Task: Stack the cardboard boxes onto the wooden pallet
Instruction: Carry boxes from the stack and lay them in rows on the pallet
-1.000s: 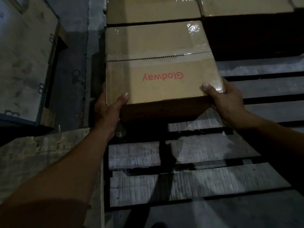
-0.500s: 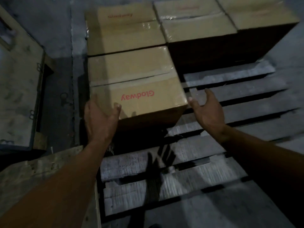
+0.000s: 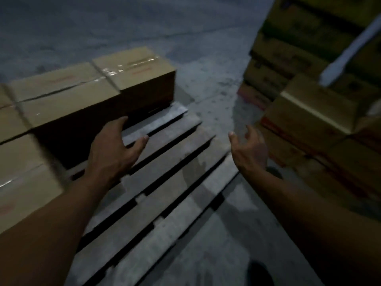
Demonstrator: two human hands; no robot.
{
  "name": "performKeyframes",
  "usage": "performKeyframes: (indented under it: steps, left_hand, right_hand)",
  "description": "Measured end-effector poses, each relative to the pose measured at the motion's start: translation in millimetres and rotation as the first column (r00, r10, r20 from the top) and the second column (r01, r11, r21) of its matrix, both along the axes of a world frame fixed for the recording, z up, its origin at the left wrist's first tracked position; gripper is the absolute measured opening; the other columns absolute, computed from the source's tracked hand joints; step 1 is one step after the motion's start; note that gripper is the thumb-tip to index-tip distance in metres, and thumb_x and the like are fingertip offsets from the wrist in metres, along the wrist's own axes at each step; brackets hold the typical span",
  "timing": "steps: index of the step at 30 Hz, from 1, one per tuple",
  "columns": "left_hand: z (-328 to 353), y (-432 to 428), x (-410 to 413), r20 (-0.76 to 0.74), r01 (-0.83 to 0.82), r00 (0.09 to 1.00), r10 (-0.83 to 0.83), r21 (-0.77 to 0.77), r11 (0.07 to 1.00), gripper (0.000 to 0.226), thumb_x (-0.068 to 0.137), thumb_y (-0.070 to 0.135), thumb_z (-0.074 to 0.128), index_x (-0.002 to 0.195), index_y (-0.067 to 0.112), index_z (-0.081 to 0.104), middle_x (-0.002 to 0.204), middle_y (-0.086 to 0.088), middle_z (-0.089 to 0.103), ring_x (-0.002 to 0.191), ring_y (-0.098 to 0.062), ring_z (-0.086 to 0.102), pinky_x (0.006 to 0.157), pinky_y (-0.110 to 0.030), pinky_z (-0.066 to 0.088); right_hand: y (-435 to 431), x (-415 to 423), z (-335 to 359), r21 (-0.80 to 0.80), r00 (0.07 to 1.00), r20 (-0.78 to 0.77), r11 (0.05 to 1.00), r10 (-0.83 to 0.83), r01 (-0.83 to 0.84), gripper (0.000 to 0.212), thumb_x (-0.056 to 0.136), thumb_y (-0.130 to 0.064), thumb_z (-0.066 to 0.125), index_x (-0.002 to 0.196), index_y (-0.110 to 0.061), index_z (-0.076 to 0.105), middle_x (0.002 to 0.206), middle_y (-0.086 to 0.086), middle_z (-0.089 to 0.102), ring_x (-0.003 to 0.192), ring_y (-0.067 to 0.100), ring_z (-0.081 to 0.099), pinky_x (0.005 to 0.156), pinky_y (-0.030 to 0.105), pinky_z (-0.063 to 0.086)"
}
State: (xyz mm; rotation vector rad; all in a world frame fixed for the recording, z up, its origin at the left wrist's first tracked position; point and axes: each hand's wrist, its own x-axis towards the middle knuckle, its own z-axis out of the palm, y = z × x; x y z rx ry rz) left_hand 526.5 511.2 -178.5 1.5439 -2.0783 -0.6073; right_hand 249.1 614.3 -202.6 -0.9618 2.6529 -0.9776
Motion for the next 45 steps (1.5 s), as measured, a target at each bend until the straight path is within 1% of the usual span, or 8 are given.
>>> performKeyframes:
  steps: [8, 12, 17, 25, 32, 36, 40, 45]
  left_hand:
    - [-0.8, 30.0, -292.1, -0.096, 0.247, 0.965, -0.242, 0.034, 0.969, 0.071, 0.088, 0.045, 0.069, 0.144, 0.006, 0.049, 0.144, -0.015, 0.054, 0.131, -0.029, 0.051, 0.104, -0.034, 0.039]
    - [-14.4, 32.5, -407.6, -0.085, 0.313, 0.948, -0.307, 0.06, 0.948, 0.074, 0.088, 0.05, 0.067, 0.146, 0.01, 0.047, 0.147, -0.013, 0.05, 0.134, -0.031, 0.049, 0.109, -0.048, 0.043]
    - [-31.9, 18.5, -513.0, -0.043, 0.372, 0.928, -0.37, 0.063, 0.926, 0.077, 0.089, 0.051, 0.066, 0.15, 0.011, 0.042, 0.151, -0.011, 0.046, 0.138, -0.029, 0.044, 0.11, -0.045, 0.036]
    - [-81.2, -27.9, -604.0, -0.051, 0.346, 0.938, -0.343, 0.118, 0.931, 0.083, 0.087, 0.056, 0.066, 0.152, 0.012, 0.037, 0.153, -0.011, 0.043, 0.139, -0.028, 0.043, 0.11, -0.045, 0.038]
    - [-125.5, -87.4, -676.9, -0.106, 0.353, 0.935, -0.337, 0.305, 0.884, 0.101, 0.083, 0.061, 0.067, 0.158, 0.012, 0.019, 0.163, -0.009, 0.024, 0.149, -0.026, 0.024, 0.118, -0.038, 0.023]
    - [-133.4, -119.4, -702.6, -0.279, 0.384, 0.914, -0.296, 0.356, 0.852, 0.096, 0.071, 0.069, 0.072, 0.147, 0.021, 0.04, 0.149, -0.001, 0.049, 0.136, -0.02, 0.046, 0.116, -0.038, 0.035]
    - [-138.3, -153.3, -719.1, -0.279, 0.331, 0.931, -0.233, 0.384, 0.862, 0.115, 0.059, 0.091, 0.06, 0.143, 0.015, 0.045, 0.14, -0.007, 0.055, 0.126, -0.024, 0.054, 0.107, -0.045, 0.045]
    - [-140.2, -177.6, -742.2, -0.269, 0.33, 0.938, -0.219, 0.496, 0.803, 0.102, 0.078, 0.064, 0.071, 0.155, 0.015, 0.026, 0.154, -0.01, 0.039, 0.137, -0.026, 0.043, 0.105, -0.032, 0.038]
  right_hand:
    - [83.1, -242.9, 17.3, -0.015, 0.947, 0.081, 0.95, -0.31, 0.312, 0.062, 0.097, -0.049, 0.056, 0.151, -0.024, 0.039, 0.156, 0.007, 0.039, 0.143, 0.029, 0.035, 0.118, 0.041, 0.027]
    - [97.2, -340.5, 4.5, -0.013, 0.913, 0.156, 0.924, -0.376, 0.383, 0.062, 0.097, -0.046, 0.057, 0.151, -0.022, 0.039, 0.154, 0.006, 0.04, 0.142, 0.027, 0.037, 0.117, 0.044, 0.03]
    - [94.7, -428.7, -22.6, -0.036, 0.835, 0.288, 0.865, -0.47, 0.5, 0.057, 0.098, -0.043, 0.057, 0.148, -0.02, 0.044, 0.151, 0.007, 0.044, 0.14, 0.028, 0.04, 0.113, 0.041, 0.036]
    - [59.2, -494.6, -70.7, -0.005, 0.707, 0.419, 0.778, -0.569, 0.629, 0.068, 0.098, -0.046, 0.056, 0.154, -0.016, 0.033, 0.156, 0.011, 0.038, 0.143, 0.03, 0.035, 0.112, 0.035, 0.031]
    - [12.4, -510.3, -112.6, -0.08, 0.556, 0.401, 0.576, -0.728, 0.813, 0.076, 0.095, -0.047, 0.059, 0.156, -0.022, 0.021, 0.157, 0.012, 0.034, 0.141, 0.033, 0.037, 0.113, 0.042, 0.035]
    - [1.9, -520.4, -121.2, -0.123, 0.557, 0.402, 0.56, -0.726, 0.819, 0.072, 0.096, -0.045, 0.06, 0.154, -0.019, 0.027, 0.154, 0.01, 0.036, 0.137, 0.029, 0.04, 0.098, 0.027, 0.033]
    - [-9.3, -540.9, -123.8, -0.087, 0.531, 0.407, 0.548, -0.743, 0.832, 0.071, 0.094, -0.047, 0.063, 0.149, -0.011, 0.035, 0.152, 0.011, 0.035, 0.135, 0.026, 0.039, 0.099, 0.028, 0.033]
    - [-13.9, -562.5, -126.2, -0.232, 0.5, 0.549, 0.453, -0.67, 0.861, 0.078, 0.087, -0.033, 0.076, 0.149, -0.01, 0.033, 0.126, -0.008, 0.04, 0.118, 0.004, 0.039, 0.086, 0.005, 0.028]
